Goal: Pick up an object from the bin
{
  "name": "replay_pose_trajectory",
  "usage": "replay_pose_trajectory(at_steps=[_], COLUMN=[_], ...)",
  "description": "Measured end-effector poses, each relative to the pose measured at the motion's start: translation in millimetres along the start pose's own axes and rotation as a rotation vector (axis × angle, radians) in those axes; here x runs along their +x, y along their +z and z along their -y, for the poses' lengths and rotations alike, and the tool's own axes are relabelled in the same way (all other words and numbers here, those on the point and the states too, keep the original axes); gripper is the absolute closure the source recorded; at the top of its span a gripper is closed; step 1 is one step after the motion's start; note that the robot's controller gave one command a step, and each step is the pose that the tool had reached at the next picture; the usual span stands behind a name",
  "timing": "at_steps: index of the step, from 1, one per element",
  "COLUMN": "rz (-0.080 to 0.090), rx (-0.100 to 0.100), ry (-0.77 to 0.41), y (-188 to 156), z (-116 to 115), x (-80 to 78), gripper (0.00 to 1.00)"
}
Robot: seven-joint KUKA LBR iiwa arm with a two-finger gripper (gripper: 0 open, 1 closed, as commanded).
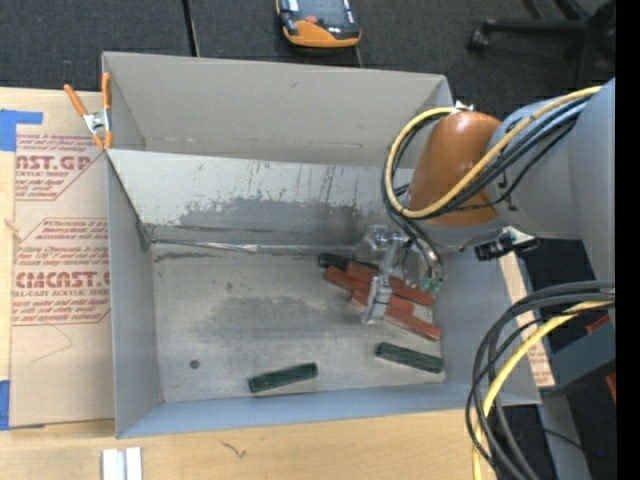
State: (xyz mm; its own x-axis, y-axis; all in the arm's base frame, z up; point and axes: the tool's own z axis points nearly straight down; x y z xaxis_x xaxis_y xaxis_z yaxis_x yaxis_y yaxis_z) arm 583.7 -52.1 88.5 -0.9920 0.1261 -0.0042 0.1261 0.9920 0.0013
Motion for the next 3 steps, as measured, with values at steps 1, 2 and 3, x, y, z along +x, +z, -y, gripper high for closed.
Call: replay_pose_trajectory(at_steps=[1,2,3], rz=[-0.002,-0.001,0.000], rx=[0.000,0.001,0.002], ry=[0.149,0.239,0.148], y=[19,-13,19], z=[-4,3,-5], x=[5.6,5.8,4.7], gripper=[0.00,0.00,0.00])
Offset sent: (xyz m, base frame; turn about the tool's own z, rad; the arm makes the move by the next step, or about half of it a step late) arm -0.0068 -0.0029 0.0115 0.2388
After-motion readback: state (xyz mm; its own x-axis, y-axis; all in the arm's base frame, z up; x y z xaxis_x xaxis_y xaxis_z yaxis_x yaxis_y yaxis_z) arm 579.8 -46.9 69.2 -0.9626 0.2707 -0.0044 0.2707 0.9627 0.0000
